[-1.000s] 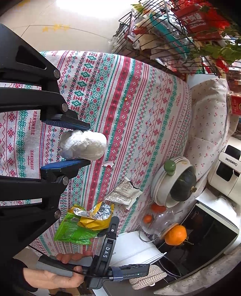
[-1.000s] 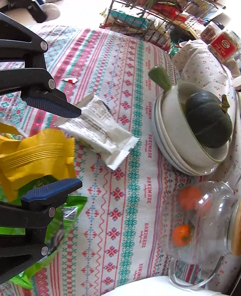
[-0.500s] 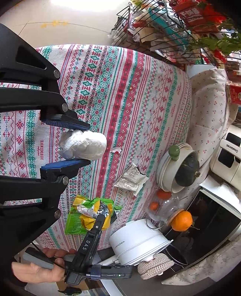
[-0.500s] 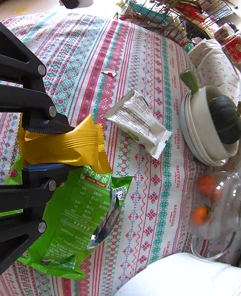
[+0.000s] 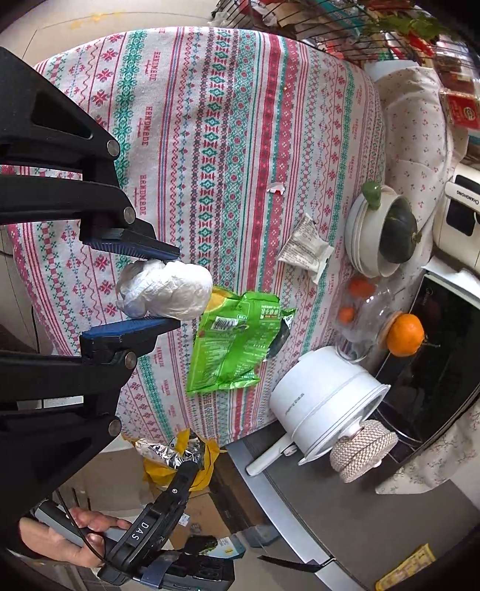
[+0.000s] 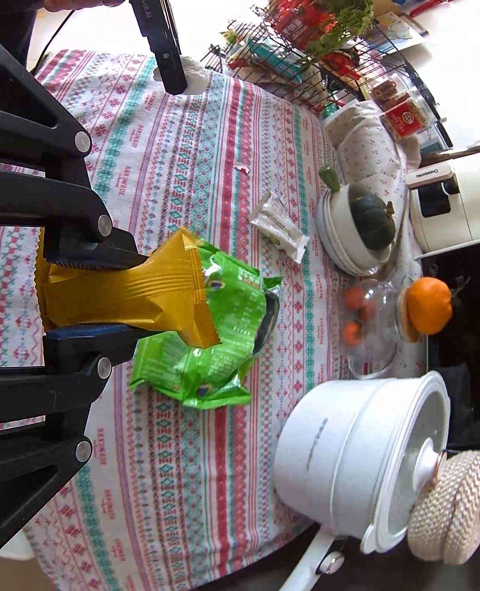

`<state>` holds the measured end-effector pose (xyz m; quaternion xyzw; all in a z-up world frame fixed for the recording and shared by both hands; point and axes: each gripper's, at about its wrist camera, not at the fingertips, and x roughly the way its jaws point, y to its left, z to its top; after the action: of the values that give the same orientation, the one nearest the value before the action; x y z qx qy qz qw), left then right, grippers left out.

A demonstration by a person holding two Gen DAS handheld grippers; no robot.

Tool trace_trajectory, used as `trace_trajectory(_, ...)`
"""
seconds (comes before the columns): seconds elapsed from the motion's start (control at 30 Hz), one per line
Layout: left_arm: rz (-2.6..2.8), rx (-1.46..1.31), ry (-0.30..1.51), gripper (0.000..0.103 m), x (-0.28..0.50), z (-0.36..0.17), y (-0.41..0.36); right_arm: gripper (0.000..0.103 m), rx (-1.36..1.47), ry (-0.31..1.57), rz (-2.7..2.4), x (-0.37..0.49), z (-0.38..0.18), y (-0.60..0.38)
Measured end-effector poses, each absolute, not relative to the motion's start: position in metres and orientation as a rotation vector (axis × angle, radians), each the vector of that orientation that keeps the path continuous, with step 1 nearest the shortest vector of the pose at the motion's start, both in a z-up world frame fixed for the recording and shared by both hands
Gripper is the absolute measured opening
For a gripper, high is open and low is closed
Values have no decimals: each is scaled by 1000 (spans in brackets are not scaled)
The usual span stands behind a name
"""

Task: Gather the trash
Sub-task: 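Carry tissue and yellow wrapper to the white bin and open both tools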

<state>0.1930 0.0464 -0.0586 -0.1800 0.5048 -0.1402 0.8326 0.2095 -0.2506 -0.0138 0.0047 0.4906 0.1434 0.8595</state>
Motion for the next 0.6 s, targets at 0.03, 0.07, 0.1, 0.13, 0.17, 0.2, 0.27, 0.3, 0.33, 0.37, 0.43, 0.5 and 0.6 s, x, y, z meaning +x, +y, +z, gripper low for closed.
trace_trajectory(0.03, -316, -367, 1064, 32, 188, -56, 36, 20, 18, 1025, 289, 199, -14, -261)
trace_trajectory(0.07, -334, -350, 1061, 32, 183, -54, 25, 20, 29, 1022, 275, 189, -14, -273)
trace_trajectory(0.1, -354, -330, 1057, 32, 179, -51, 14, 20, 42, 1023, 259, 179, -16, -284)
trace_trajectory(0.13, -373, -308, 1053, 32, 173, -50, 2, 20, 57, 1029, 245, 170, -18, -295)
trace_trajectory(0.17, -391, -288, 1051, 32, 167, -50, -9, 20, 72, 1038, 230, 161, -22, -308)
trace_trajectory(0.2, -409, -268, 1048, 32, 161, -50, -21, 20, 84, 1045, 212, 153, -27, -320)
trace_trajectory(0.27, -442, -232, 1044, 32, 150, -53, -45, 20, 106, 1064, 171, 139, -37, -343)
trace_trajectory(0.3, -462, -215, 1046, 32, 145, -56, -57, 20, 115, 1085, 145, 133, -42, -355)
trace_trajectory(0.33, -482, -196, 1050, 32, 140, -59, -70, 20, 122, 1107, 119, 127, -45, -366)
trace_trajectory(0.37, -500, -176, 1057, 32, 135, -63, -83, 20, 121, 1121, 97, 122, -47, -375)
trace_trajectory(0.43, -544, -130, 1076, 32, 126, -72, -110, 20, 109, 1128, 49, 112, -49, -394)
trace_trajectory(0.5, -581, -80, 1088, 32, 119, -80, -137, 21, 102, 1151, -10, 103, -54, -413)
trace_trajectory(0.6, -643, -12, 1103, 32, 105, -91, -178, 21, 117, 1209, -79, 93, -68, -442)
